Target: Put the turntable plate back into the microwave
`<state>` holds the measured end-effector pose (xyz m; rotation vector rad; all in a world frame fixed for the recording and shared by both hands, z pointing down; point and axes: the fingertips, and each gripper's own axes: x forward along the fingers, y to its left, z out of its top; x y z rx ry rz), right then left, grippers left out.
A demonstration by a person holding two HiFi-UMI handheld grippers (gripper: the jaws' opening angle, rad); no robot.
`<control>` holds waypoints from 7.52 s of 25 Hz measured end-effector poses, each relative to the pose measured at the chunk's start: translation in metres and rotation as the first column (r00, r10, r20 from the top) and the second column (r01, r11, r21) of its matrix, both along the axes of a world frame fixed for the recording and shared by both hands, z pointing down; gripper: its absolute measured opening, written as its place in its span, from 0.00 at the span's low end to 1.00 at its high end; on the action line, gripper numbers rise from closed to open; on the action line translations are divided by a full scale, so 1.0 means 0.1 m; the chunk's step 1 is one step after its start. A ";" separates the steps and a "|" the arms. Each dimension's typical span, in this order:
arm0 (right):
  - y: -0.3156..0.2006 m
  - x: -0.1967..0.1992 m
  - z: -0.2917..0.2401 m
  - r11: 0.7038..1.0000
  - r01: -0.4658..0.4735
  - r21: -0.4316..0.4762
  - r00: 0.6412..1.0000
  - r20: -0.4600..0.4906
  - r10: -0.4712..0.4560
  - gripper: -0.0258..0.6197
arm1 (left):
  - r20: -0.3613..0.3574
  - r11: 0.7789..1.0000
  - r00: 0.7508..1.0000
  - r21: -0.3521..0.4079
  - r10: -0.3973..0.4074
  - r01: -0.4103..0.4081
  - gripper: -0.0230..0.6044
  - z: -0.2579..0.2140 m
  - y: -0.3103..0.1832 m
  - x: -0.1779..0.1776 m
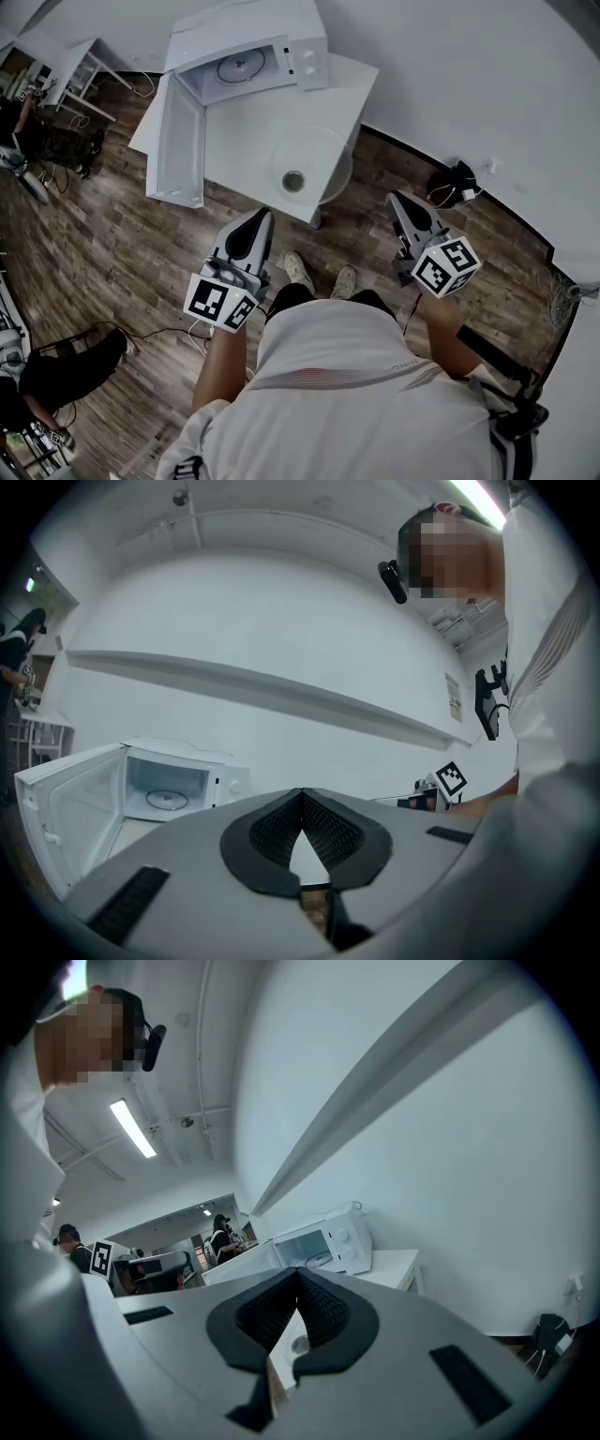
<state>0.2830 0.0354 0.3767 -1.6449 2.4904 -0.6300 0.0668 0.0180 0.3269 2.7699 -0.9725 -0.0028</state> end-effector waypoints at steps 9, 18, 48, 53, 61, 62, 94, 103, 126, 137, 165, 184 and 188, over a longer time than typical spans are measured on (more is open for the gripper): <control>-0.50 -0.29 -0.16 0.997 -0.075 0.015 0.996 -0.054 0.076 0.04 | 0.000 0.995 0.996 0.045 0.089 -0.089 0.05 -0.02 -0.65 -0.28; -0.80 -0.61 -0.10 0.994 -0.111 -0.018 0.991 -0.071 0.109 0.04 | -0.007 0.991 0.991 0.007 0.131 -0.131 0.05 0.15 -1.01 -0.58; -1.26 0.03 2.14 0.862 0.392 -0.322 0.741 0.665 -0.089 0.23 | 0.059 0.977 0.993 -0.184 -0.098 0.107 0.05 0.80 -0.92 0.02; -1.28 -0.02 2.65 0.808 0.448 -0.382 0.708 0.703 -0.060 0.33 | 0.087 0.961 0.986 -0.223 -0.145 0.161 0.05 1.00 -0.80 0.00; -1.33 -0.41 2.89 0.735 0.573 -0.361 0.601 0.796 -0.078 0.33 | 0.118 0.936 0.965 -0.241 -0.233 0.255 0.05 1.10 -0.69 -0.15; -1.34 -0.44 2.90 0.729 0.582 -0.359 0.594 0.800 -0.080 0.33 | 0.121 0.934 0.963 -0.240 -0.241 0.264 0.05 1.10 -0.68 -0.17; -1.46 -0.68 2.78 0.751 0.590 -0.297 0.520 0.851 -0.072 0.08 | 0.105 0.921 0.955 -0.253 -0.276 0.294 0.05 1.15 -0.63 -0.36; -1.58 -0.82 2.37 0.793 0.554 -0.254 0.534 0.839 -0.104 0.09 | 0.055 0.930 0.963 -0.251 -0.263 0.268 0.05 1.12 -0.75 -0.50; -2.72 -1.81 1.69 0.903 0.331 -0.273 0.484 0.871 0.085 0.09 | -0.027 0.974 0.988 -0.175 -0.149 0.142 0.05 0.93 -1.30 -1.41; -3.90 -2.12 1.87 0.920 0.221 -0.324 0.470 0.862 0.191 0.09 | -0.011 0.927 0.947 -0.206 -0.321 0.312 0.05 1.02 -1.43 -1.61; -5.39 -2.42 2.07 0.919 -0.033 -0.392 0.371 0.849 0.376 0.09 | 0.007 0.873 0.916 -0.300 -0.400 0.384 0.05 1.32 -1.53 -1.98; -5.68 -2.42 2.02 0.896 -0.073 -0.439 0.358 0.827 0.434 0.09 | -0.013 0.857 0.906 -0.330 -0.422 0.395 0.05 1.39 -1.52 -1.96; -5.56 -2.43 2.11 0.890 -0.064 -0.452 0.351 0.825 0.444 0.09 | -0.017 0.859 0.909 -0.335 -0.416 0.387 0.05 1.39 -1.52 -1.95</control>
